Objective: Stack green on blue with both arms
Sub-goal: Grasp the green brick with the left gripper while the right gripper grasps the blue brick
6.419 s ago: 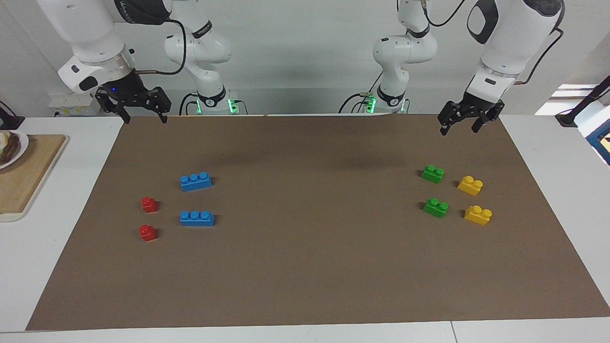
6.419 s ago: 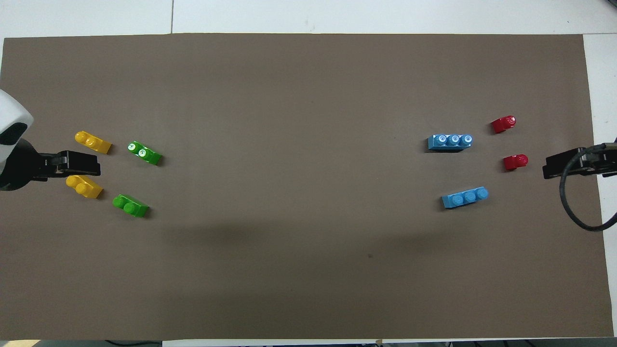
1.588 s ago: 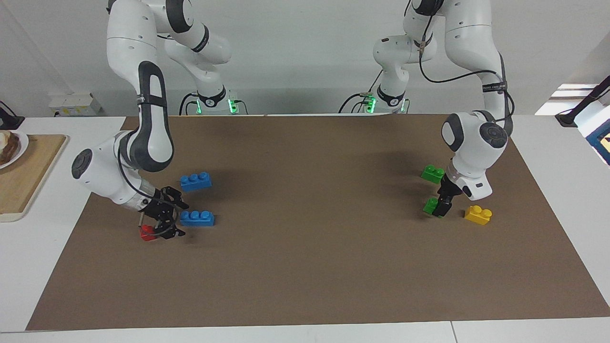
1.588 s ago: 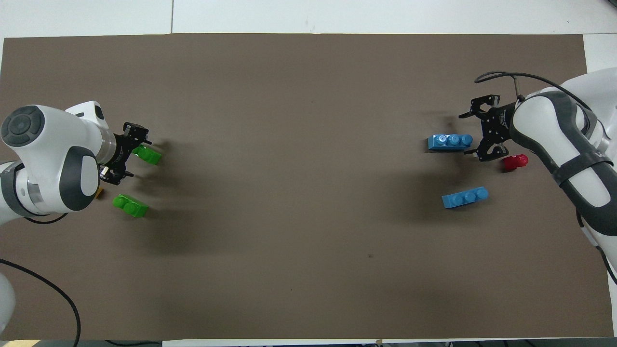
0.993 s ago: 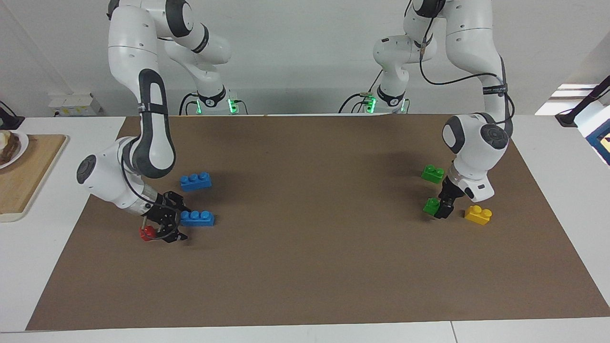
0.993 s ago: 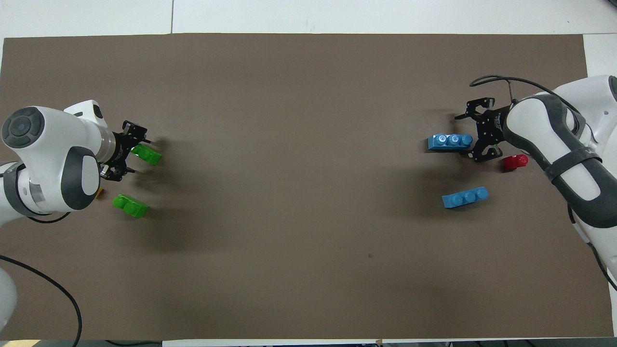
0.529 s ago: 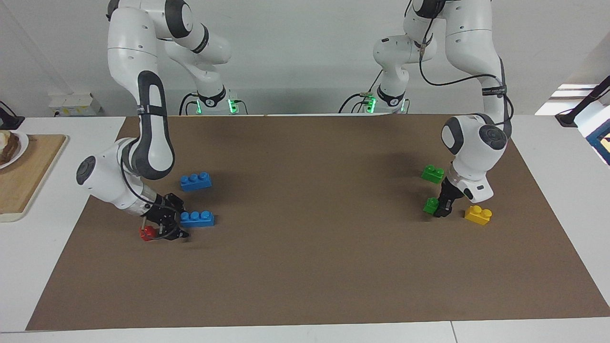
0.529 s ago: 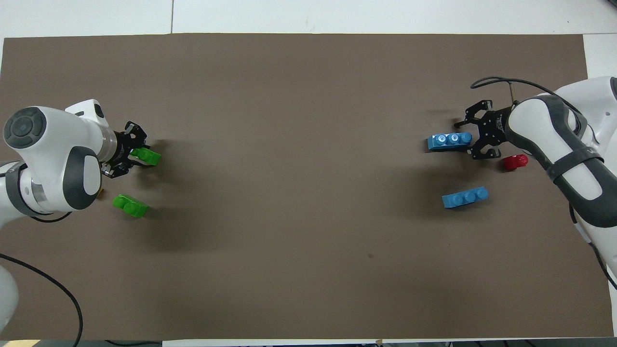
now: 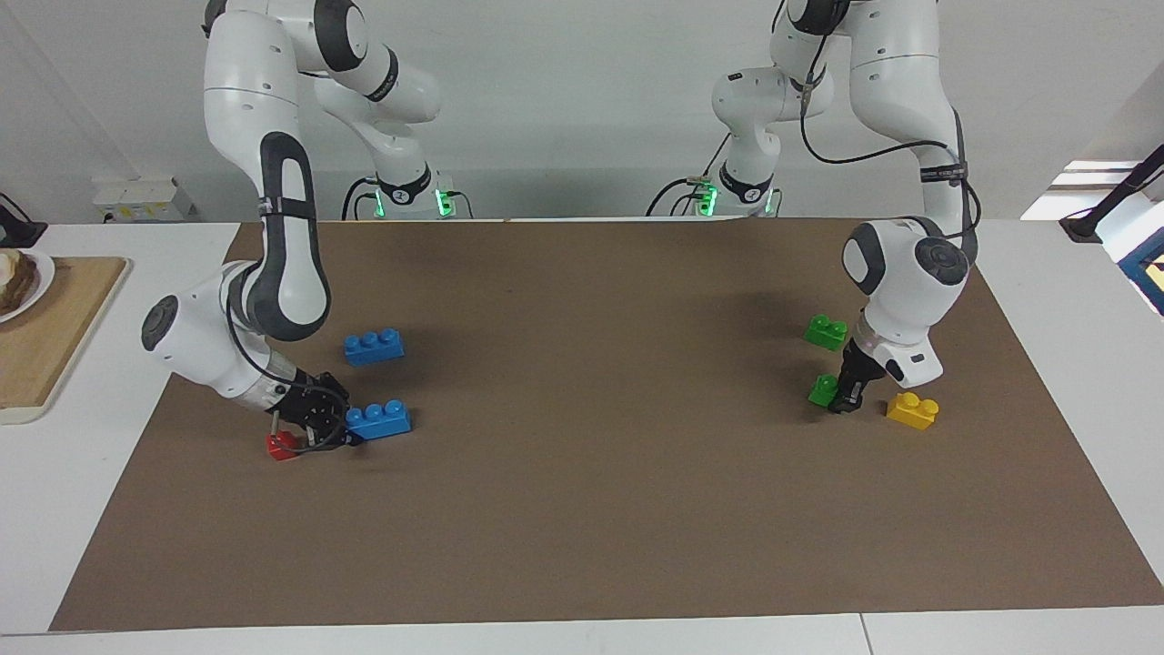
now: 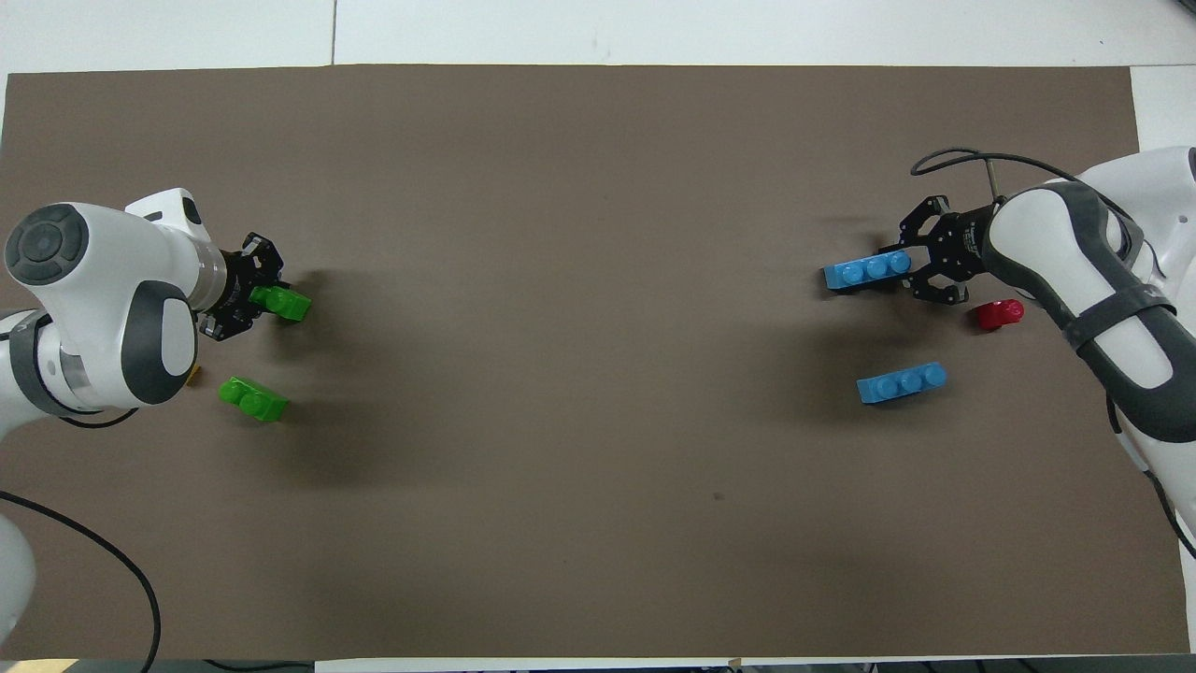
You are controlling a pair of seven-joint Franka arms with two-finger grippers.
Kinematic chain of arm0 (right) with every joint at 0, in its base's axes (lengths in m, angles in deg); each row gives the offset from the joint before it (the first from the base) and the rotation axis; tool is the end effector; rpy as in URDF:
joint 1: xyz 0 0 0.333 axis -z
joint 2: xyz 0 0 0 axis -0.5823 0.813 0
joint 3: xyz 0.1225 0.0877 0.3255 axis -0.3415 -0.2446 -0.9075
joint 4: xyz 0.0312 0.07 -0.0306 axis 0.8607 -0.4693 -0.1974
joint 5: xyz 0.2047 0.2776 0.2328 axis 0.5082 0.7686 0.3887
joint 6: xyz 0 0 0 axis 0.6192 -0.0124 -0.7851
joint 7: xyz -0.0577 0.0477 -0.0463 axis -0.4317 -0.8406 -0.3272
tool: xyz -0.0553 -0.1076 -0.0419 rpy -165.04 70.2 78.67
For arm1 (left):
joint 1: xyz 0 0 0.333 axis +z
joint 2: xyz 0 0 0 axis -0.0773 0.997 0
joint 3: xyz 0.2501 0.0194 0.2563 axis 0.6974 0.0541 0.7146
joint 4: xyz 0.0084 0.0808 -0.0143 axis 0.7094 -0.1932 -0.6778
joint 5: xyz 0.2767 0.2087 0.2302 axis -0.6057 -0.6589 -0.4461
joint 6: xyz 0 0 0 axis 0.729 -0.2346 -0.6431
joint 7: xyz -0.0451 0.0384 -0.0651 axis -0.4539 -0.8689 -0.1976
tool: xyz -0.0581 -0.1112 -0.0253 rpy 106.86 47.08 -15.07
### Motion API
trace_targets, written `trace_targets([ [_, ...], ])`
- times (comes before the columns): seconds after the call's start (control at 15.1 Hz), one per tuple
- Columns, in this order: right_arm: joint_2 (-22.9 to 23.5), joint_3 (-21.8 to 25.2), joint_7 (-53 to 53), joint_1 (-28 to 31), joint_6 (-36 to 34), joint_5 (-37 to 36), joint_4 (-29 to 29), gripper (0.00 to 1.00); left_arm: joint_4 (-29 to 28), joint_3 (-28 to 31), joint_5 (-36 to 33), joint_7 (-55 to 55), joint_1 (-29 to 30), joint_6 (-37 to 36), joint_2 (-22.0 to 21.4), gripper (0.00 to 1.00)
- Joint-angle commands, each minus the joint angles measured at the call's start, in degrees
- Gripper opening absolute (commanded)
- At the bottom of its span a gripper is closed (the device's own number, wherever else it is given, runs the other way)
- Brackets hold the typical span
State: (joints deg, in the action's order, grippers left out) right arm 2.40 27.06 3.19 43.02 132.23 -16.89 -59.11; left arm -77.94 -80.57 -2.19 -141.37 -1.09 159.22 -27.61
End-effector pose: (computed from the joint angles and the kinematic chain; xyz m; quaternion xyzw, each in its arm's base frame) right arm 0.6787 -0.0512 0.2799 -0.7557 0.6212 0.1246 0.1661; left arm 0.6324 -0.0157 0.3107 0.8728 0.4859 0.0271 0.0376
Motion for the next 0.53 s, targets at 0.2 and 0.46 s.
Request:
trace_targets([
  [0.2, -0.08, -0.26, 7.17, -1.7, -4.38, 4.11, 5.95, 0.0, 6.73, 0.24, -1.02, -7.0, -2.9, -9.33, -0.79, 0.0],
  [0.46, -0.52, -0.17, 17.98, -6.69, -6.42, 5.0, 9.31, 0.0, 9.64, 0.24, -1.02, -17.46, -5.88, -14.34, -2.72, 0.0],
])
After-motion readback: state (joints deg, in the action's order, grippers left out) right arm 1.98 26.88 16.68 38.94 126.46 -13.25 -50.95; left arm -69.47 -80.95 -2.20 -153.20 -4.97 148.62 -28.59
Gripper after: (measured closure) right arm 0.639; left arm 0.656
